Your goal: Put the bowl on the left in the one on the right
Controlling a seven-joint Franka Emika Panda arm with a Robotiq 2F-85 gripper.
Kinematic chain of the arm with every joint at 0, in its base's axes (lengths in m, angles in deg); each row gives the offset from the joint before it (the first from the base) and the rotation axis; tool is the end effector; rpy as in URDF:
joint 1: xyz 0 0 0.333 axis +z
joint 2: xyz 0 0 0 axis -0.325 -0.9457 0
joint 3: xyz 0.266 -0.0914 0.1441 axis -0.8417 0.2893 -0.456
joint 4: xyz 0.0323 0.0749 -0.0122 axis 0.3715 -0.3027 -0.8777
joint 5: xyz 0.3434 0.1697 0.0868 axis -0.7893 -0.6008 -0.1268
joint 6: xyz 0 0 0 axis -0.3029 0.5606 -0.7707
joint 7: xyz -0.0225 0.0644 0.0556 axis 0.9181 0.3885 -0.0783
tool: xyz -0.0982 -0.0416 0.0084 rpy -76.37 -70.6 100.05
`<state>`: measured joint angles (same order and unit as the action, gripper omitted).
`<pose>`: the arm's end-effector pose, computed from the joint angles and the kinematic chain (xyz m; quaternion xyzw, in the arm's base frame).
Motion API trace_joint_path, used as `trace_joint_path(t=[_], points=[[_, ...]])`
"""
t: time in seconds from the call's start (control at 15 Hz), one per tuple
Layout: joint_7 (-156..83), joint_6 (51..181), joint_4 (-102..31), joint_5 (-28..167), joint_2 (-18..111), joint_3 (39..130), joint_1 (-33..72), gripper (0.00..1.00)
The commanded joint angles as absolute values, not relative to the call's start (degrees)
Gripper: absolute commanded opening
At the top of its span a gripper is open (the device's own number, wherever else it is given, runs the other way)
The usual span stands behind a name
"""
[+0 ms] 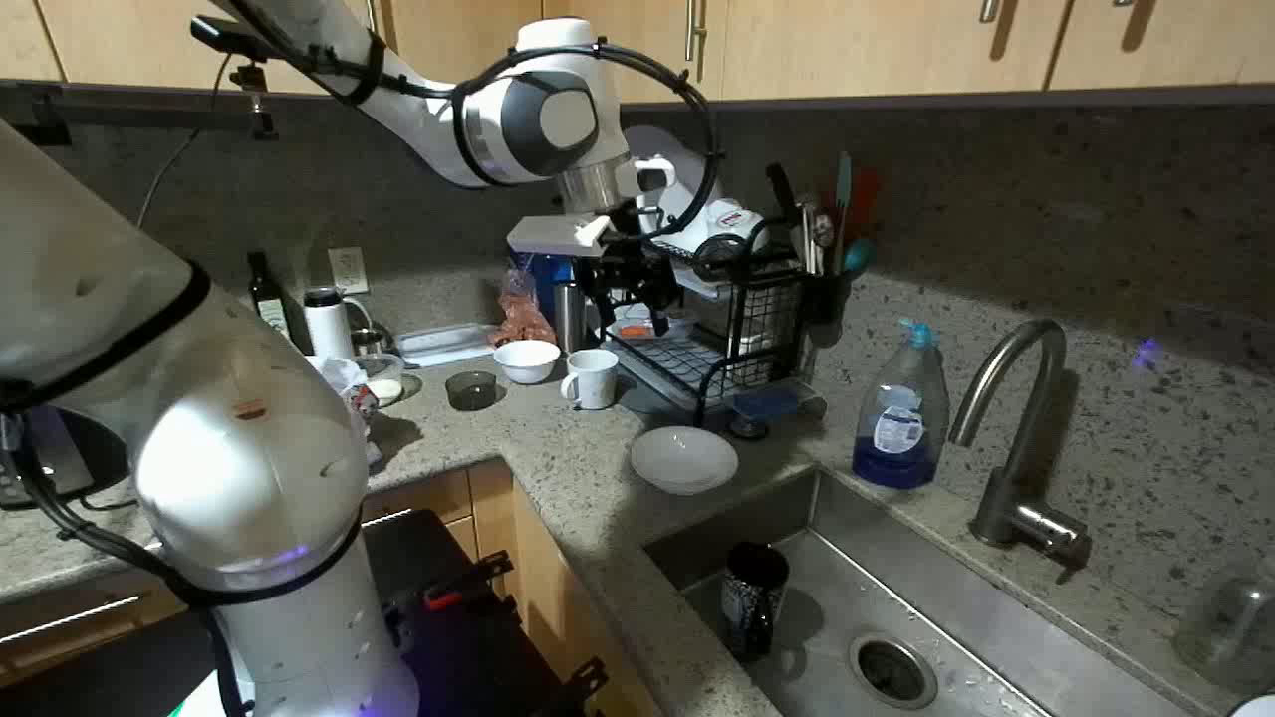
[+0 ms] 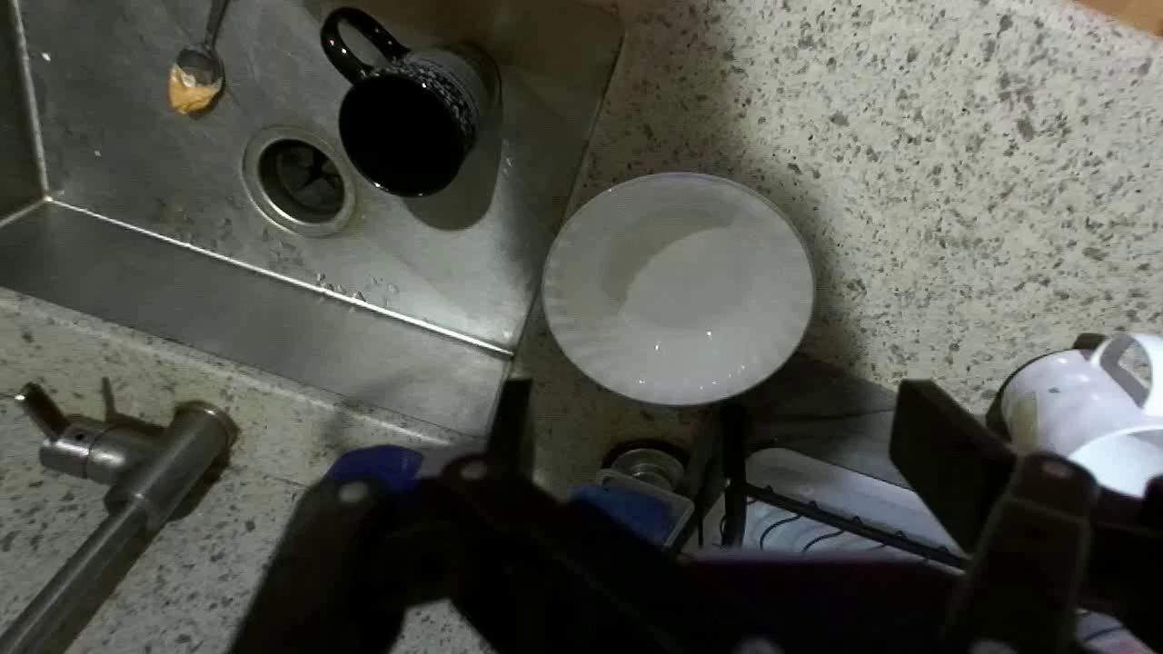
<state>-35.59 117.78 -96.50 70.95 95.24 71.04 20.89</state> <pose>0.3792 0.0746 0.4354 0.9856 0.0807 0.1377 0.0557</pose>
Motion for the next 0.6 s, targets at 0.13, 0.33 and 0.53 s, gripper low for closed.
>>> trace_joint_path(t=[0.13,0.33,0.53], points=[[-36.0,117.6,-96.4,71.5,95.2,71.8,21.7,1.0],[-36.0,117.6,-96.4,71.5,95.2,71.8,21.7,1.0],[-36.7,117.8,-96.4,71.4,95.2,71.2,22.1,1.0]])
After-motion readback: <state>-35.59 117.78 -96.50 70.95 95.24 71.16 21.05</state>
